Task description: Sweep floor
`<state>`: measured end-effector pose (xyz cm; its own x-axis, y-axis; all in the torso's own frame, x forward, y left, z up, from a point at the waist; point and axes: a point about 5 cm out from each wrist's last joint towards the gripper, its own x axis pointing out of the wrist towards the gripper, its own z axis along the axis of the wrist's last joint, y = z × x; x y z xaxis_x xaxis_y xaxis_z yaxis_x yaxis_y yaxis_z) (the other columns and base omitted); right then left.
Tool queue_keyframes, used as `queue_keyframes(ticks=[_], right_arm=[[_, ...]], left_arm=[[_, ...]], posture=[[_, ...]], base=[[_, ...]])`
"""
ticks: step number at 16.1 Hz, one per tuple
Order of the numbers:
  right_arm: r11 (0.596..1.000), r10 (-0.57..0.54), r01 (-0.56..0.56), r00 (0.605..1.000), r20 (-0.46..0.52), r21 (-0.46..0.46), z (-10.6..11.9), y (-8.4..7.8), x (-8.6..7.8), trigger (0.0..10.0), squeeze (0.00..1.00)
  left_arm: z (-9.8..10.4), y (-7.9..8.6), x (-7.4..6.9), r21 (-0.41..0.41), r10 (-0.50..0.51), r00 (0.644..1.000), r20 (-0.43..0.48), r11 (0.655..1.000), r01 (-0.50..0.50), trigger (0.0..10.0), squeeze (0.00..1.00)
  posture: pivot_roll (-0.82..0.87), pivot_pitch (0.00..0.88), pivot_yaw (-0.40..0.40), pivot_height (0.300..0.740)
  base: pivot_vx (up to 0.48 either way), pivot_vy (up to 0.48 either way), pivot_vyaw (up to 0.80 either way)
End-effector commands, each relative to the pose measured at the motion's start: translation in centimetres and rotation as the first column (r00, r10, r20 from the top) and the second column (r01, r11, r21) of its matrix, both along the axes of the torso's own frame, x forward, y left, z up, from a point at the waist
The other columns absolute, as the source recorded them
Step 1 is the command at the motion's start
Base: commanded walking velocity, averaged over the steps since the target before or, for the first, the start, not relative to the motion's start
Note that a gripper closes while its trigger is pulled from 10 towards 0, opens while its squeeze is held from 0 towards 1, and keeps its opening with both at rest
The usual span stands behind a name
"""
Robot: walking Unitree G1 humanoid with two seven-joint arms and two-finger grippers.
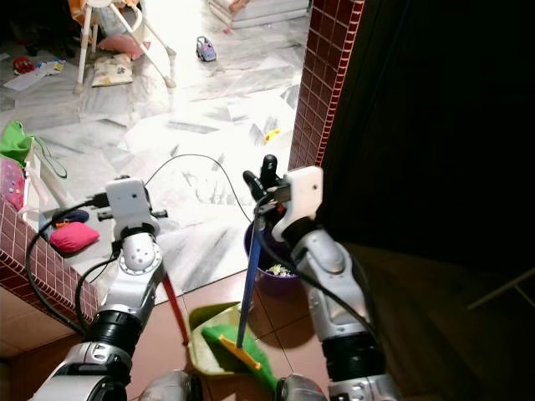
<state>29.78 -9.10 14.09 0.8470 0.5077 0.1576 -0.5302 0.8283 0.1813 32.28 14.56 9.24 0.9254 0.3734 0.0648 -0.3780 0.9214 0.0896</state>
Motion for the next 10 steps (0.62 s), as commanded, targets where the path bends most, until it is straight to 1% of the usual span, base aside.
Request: queue_keyframes(ticks=[1, 2, 4, 5, 6, 7, 9, 10], right_arm=[[0.998, 0.033, -0.034, 0.999, 0.005, 0.054, 1.0, 0.1, 0.0, 10.0, 0.0], [0.994, 0.069, -0.069, 0.998, 0.003, 0.087, 1.8, 0.2, 0.1, 10.0, 0.0], [0.989, 0.091, -0.094, 0.995, 0.027, 0.117, 3.3, 0.4, 0.4, 10.0, 0.0], [0.986, 0.086, -0.091, 0.995, 0.045, 0.137, 4.5, 0.4, 0.8, 10.0, 0.0], [0.984, 0.067, -0.077, 0.995, 0.071, 0.158, 5.4, 0.2, 1.2, 10.0, 0.0], [0.99, 0.026, -0.043, 0.992, 0.124, 0.133, 6.2, -0.2, 1.6, 10.0, 0.0], [1.0, -0.022, 0.018, 0.972, 0.233, 0.021, 7.4, -0.9, 1.9, 10.0, 0.0], [0.997, -0.056, 0.067, 0.962, 0.268, -0.035, 7.4, -1.4, 2.2, 10.0, 0.0]], left_arm=[[1.1, 0.4, 0.2, 0.038, 0.003, 0.999, 0.04, 0.999, -0.004, 10.0, 0.0], [1.1, 0.6, 0.2, 0.07, 0.014, 0.999, 0.041, 0.997, -0.017, 10.0, 0.0], [1.0, 1.2, 0.2, 0.081, 0.041, 0.999, 0.033, 0.996, -0.044, 10.0, 0.0], [1.3, 1.4, 0.2, 0.127, 0.041, 0.998, 0.042, 0.991, -0.046, 10.0, 0.0], [1.2, 1.2, 0.2, 0.112, 0.036, 0.999, 0.033, 0.993, -0.039, 10.0, 0.0], [1.3, 1.2, 0.3, 0.113, 0.033, 0.999, 0.033, 0.993, -0.037, 10.0, 0.0], [1.2, 1.0, 0.3, 0.099, 0.03, 0.999, 0.028, 0.995, -0.033, 10.0, 0.0], [1.1, 0.8, 0.2, 0.077, 0.021, 0.999, 0.025, 0.997, -0.023, 10.0, 0.0]], posture=[[-0.1, 0.0, 0.006, 0.74], [-0.1, 0.0, 0.008, 0.74], [-0.11, 0.0, 0.009, 0.74], [-0.11, 0.0, 0.01, 0.74], [-0.11, 0.0, 0.01, 0.74], [-0.11, 0.0, 0.011, 0.74], [-0.11, 0.0, 0.011, 0.74], [-0.11, 0.0, 0.01, 0.74]], base=[[0.0, 0.0, 0.0], [0.0, 0.0, 0.0], [0.0, 0.0, 0.0], [0.0, 0.0, 0.0], [0.0, 0.0, 0.0], [0.0, 0.0, 0.0], [0.0, 0.0, 0.0], [0.0, 0.0, 0.0]])
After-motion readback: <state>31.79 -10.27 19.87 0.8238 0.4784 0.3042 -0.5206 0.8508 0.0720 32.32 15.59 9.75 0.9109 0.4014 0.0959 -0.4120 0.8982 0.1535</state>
